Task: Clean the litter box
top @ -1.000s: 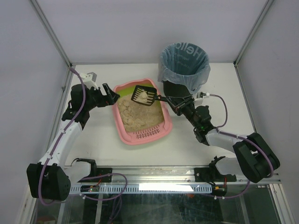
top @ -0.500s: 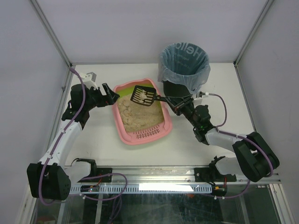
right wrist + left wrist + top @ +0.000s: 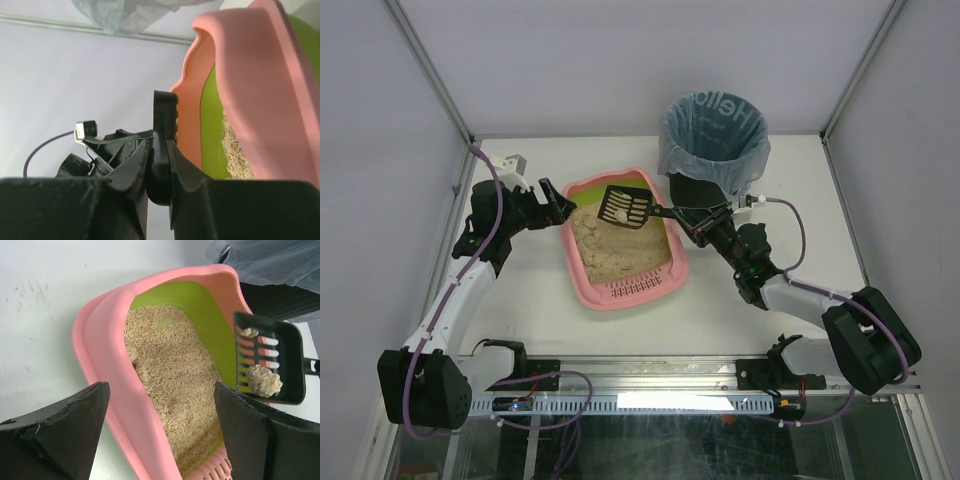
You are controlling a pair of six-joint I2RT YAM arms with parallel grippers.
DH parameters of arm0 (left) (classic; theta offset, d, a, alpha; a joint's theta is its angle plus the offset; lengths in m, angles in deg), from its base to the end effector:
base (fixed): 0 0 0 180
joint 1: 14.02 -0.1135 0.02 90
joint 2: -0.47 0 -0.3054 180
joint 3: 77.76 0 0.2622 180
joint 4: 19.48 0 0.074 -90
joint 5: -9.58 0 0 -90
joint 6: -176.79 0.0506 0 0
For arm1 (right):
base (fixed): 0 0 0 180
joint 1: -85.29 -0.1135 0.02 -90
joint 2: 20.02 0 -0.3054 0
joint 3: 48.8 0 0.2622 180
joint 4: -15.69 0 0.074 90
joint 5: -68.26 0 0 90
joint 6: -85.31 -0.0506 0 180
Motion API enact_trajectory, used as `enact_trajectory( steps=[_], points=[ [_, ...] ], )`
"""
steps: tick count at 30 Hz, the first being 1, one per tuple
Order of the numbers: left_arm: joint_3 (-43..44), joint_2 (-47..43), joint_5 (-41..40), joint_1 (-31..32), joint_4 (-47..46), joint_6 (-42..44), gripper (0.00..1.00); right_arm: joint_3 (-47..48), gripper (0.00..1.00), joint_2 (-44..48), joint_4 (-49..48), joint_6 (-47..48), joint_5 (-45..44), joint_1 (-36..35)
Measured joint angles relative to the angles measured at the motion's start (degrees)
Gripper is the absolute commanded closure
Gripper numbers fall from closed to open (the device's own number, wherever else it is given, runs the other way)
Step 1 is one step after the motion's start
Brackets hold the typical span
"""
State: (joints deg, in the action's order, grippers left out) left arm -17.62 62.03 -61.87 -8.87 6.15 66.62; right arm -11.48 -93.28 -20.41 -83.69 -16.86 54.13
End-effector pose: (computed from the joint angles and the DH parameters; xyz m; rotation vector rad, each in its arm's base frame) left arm 0.2429 -0.0381 0.3201 -0.0651 2.0695 -0.6047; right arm 0.2277 0.1427 0.2524 0.6600 1.6777 1.5250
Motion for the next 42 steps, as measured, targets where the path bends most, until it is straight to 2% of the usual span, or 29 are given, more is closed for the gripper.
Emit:
enact_trajectory(
  steps=[12, 33, 37, 42],
  points=[
    [0.0, 0.1, 0.0, 0.0, 0.0, 0.0, 0.12, 1.4, 1.00, 1.3, 3.0, 1.3, 0.3, -2.0],
    [0.0, 0.5, 0.2, -0.4, 0.0, 0.0, 0.12, 1.1, 1.00, 3.1, 6.3, 0.2, 0.6, -1.3],
    [0.0, 0.6, 0.2, -0.4, 0.0, 0.0, 0.12, 1.0, 1.00, 4.8, 7.4, -0.4, 0.2, 0.7],
    [0.0, 0.8, 0.3, -0.4, 0.0, -0.1, 0.12, 2.9, 1.00, 4.9, 8.4, -0.5, 0.9, -0.5]
  ],
)
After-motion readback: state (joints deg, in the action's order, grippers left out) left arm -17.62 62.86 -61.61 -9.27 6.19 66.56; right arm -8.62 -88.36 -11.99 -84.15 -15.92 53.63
